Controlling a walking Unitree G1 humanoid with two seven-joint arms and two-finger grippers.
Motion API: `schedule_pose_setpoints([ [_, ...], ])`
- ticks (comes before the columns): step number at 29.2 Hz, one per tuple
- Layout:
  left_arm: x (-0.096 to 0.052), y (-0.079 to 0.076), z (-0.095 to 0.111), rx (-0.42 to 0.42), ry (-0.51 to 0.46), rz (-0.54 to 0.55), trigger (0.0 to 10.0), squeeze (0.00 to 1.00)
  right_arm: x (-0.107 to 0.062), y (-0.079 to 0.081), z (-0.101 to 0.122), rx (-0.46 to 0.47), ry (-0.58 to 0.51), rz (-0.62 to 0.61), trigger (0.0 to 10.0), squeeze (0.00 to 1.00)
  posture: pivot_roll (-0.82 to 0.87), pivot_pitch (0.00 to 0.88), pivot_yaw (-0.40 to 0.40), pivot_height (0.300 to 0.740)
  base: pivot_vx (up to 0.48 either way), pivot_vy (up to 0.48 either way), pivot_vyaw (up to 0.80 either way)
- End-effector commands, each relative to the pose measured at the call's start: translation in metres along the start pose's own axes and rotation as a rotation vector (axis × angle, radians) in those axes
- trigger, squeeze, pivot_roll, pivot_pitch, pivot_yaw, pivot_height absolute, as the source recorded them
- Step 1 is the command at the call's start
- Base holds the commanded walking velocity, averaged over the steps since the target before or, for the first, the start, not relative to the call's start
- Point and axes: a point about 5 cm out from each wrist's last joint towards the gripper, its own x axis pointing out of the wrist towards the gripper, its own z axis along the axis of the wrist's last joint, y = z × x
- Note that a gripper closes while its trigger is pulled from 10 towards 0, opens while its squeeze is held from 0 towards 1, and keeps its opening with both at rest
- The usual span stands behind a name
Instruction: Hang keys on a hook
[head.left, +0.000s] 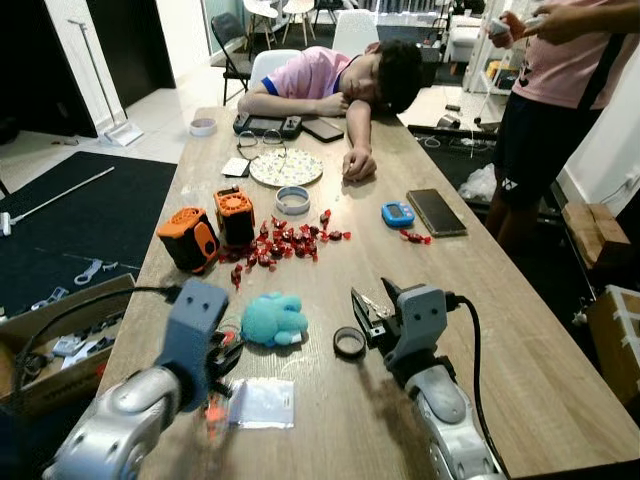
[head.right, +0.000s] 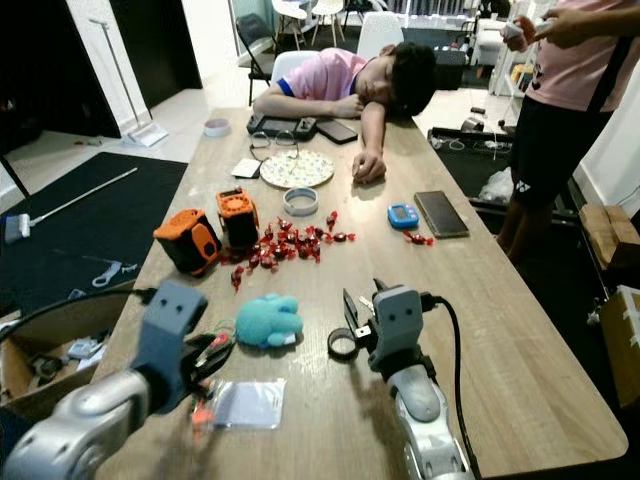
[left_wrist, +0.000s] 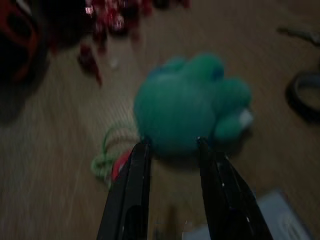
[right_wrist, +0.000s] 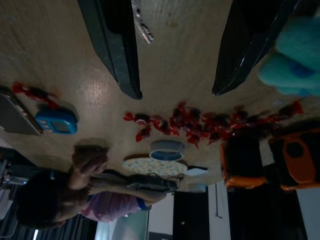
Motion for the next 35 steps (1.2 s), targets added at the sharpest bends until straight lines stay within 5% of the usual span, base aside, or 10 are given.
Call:
schedule_pose_setpoints([
  [1,0.006,0.002,-0.005,0.008,0.024,0.046,10.0,0.00,-0.001,0.001,-0.003,0.005,0.013,0.007,10.0,0.00,0.11,0.129,0.031,0.740,0.000,0.000,0.00],
  [11,0.012,0.028,-0.008,0.113,0.039,0.179,10.0,0.00,-0.005,-0.002,-0.004,0.003,0.017,-0.014,10.0,0.00,0.10,0.132,0.040,0.740,0.000,0.000,0.00],
  [25,0.024,0.030,-0.003,0.101,0.025,0.220,10.0,0.00,-0.003,-0.001,-0.003,0.005,0.014,-0.008,10.0,0.00,0.11,0.130,0.037,0.740,0.000,0.000,0.00],
  [28,0.008,0.022,0.001,0.003,-0.041,-0.036,10.0,0.00,-0.006,-0.003,-0.005,0.005,0.022,-0.019,10.0,0.00,0.10,0.130,0.040,0.740,0.000,0.000,0.00],
  [35,-0.021,-0.005,0.004,-0.007,-0.078,-0.363,10.0,0.00,-0.007,-0.005,-0.008,0.005,0.033,-0.025,10.0,0.00,0.10,0.128,0.043,0.740,0.000,0.000,0.00],
])
